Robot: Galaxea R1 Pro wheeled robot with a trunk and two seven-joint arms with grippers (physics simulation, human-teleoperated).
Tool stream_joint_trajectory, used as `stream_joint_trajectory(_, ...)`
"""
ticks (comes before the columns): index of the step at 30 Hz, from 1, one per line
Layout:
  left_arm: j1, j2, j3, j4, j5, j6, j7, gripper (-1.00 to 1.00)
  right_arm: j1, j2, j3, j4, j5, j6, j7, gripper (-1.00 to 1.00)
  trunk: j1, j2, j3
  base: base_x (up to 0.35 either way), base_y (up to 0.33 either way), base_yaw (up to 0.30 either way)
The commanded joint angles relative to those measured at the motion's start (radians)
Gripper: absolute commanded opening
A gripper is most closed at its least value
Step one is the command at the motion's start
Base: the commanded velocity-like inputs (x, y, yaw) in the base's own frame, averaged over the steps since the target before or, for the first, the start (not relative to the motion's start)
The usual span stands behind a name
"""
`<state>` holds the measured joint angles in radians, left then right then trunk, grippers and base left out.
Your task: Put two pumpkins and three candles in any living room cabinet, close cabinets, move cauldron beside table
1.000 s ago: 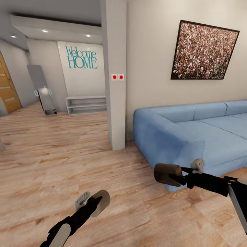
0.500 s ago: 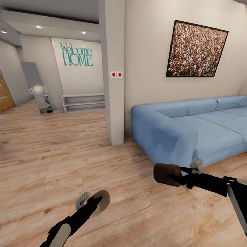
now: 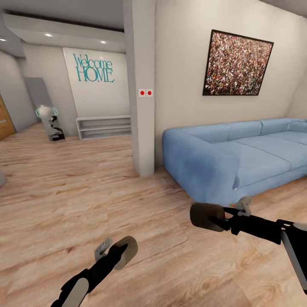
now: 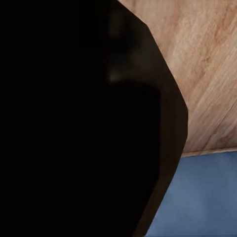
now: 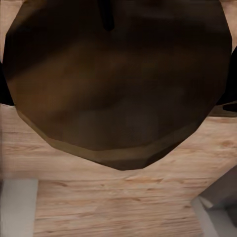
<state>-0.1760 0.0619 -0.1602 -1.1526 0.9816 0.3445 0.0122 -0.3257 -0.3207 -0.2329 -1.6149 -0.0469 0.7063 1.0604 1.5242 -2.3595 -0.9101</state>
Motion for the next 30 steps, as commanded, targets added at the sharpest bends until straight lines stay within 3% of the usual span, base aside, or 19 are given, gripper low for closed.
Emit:
stream_joint_trajectory(1, 0.000, 0.000, -0.001, -0.001, 0.007, 0.002, 0.002, -1.00, -0.001, 0.000, 0.000, 0.000, -0.007, 0.009, 0.000, -1.00, -0.001, 0.000, -0.001, -0.322, 0.134, -0.264)
stream_joint_trajectory(30, 0.000, -0.005, -0.001, -0.001, 0.005, 0.002, 0.014, -1.00, -0.001, 0.000, 0.000, 0.000, -0.007, 0.015, -0.003, -1.00, -0.001, 0.000, 0.015, -0.324, 0.104, -0.292)
